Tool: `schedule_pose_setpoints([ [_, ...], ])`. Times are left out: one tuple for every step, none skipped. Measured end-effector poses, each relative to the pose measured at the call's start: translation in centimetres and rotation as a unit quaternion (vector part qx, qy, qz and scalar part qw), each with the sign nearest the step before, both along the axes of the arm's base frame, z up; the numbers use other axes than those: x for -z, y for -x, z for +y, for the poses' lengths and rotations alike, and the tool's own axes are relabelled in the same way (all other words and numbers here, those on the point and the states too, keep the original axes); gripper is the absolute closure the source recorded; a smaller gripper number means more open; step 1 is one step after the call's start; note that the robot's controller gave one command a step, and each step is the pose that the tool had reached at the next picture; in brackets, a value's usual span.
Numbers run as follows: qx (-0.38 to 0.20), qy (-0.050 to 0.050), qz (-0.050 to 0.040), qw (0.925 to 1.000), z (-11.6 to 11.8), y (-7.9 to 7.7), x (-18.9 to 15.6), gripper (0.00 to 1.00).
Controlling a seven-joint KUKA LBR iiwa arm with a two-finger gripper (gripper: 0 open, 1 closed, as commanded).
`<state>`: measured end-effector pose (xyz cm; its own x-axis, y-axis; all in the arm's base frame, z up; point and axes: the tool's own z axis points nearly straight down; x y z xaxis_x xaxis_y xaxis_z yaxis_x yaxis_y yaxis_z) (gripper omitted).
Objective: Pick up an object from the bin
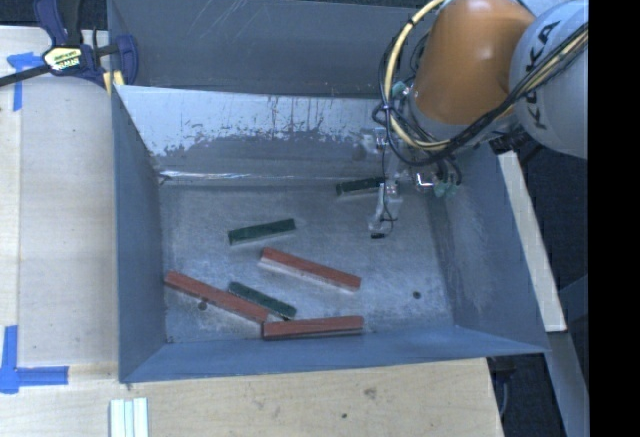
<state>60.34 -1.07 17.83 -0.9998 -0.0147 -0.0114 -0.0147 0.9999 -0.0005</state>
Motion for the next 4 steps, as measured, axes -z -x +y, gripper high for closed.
schedule_pose_setpoints([
  [-0.001,0.0,0.0023,1.0,-0.1,0.0,1.6,0.0],
  [-0.024,0.0,0.0094,0.9997,0.6,1.7,3.1,0.0],
  [-0.116,0.002,-0.0016,0.9933,3.7,1.8,5.9,0.0],
  [-0.088,0.0,0.0061,0.9961,6.3,6.0,8.9,0.0],
])
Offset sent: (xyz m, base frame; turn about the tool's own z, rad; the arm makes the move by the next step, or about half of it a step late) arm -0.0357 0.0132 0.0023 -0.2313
